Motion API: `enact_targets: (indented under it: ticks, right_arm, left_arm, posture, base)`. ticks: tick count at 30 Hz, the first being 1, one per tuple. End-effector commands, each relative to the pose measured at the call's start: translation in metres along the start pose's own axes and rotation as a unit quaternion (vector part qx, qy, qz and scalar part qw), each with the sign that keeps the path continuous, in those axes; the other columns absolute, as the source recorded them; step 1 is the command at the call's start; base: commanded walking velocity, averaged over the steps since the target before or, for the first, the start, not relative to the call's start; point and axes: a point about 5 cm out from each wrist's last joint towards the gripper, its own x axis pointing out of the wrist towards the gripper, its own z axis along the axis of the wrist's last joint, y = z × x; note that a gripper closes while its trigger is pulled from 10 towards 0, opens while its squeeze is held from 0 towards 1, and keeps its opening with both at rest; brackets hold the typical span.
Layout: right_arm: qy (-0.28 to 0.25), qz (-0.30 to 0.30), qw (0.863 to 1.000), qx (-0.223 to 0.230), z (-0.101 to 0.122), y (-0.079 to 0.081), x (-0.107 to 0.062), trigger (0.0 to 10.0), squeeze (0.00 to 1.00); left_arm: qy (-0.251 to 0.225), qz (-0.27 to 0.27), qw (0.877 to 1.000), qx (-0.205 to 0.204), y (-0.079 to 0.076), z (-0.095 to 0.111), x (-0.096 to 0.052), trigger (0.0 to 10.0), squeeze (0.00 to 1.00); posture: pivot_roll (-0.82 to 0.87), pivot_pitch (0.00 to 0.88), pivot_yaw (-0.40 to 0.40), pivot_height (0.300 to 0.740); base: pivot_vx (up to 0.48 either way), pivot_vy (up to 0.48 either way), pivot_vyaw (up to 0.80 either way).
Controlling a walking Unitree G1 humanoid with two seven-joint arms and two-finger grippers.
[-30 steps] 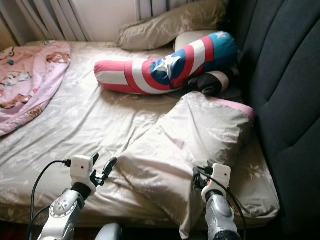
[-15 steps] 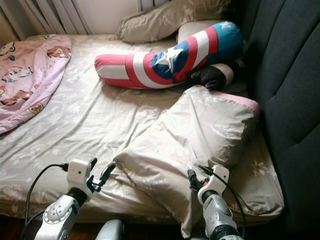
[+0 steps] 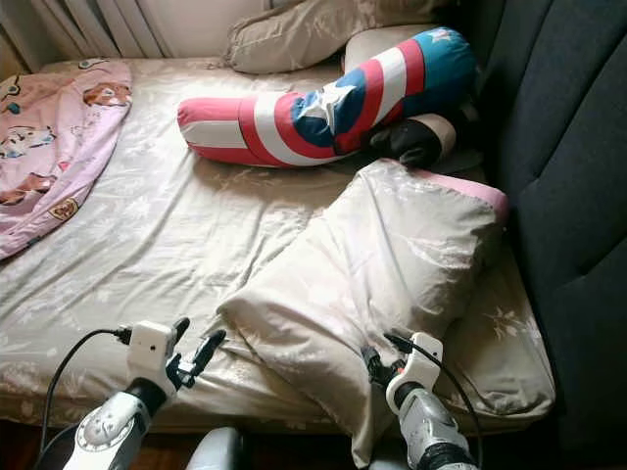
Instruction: Clean up the room
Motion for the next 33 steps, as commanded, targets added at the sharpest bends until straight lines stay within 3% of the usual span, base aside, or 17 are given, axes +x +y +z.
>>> enact_targets:
  ticks: [1, 8, 14, 15, 33]
  right_arm:
    - [0.084, 0.007, 0.996, 0.033, -0.042, 0.002, -0.006, 10.0, 0.0]
    - [0.108, 0.025, 0.993, 0.046, -0.054, 0.014, -0.005, 10.0, 0.0]
    - [0.119, 0.035, 0.991, 0.046, -0.061, 0.022, -0.005, 9.6, 0.0]
    - [0.118, 0.032, 0.991, 0.047, -0.061, 0.022, -0.005, 0.0, 0.0]
    - [0.119, 0.023, 0.992, 0.04, -0.062, 0.021, -0.005, 0.0, 0.0]
  left_arm:
    - [0.007, -0.009, 1.0, 0.009, 0.001, 0.0, -0.005, 10.0, 0.0]
    - [0.011, -0.01, 1.0, 0.023, 0.004, 0.006, -0.016, 10.0, 0.0]
    - [0.012, -0.01, 1.0, 0.024, 0.005, 0.009, -0.014, 10.0, 0.0]
    - [0.013, -0.011, 1.0, 0.025, 0.004, 0.01, -0.013, 10.0, 0.0]
    - [0.014, -0.009, 1.0, 0.018, -0.002, 0.012, -0.01, 10.0, 0.0]
  posture:
    - [0.14, 0.209, 0.077, 0.656]
    - [0.17, 0.242, 0.096, 0.656]
    - [0.18, 0.262, 0.099, 0.656]
    - [0.18, 0.269, 0.097, 0.656]
    - [0.18, 0.266, 0.083, 0.656]
  base:
    - [0.0, 0.0, 0.0]
    - [0.0, 0.0, 0.0]
    - [0.0, 0.0, 0.0]
    - [0.0, 0.0, 0.0]
    - [0.0, 0.0, 0.0]
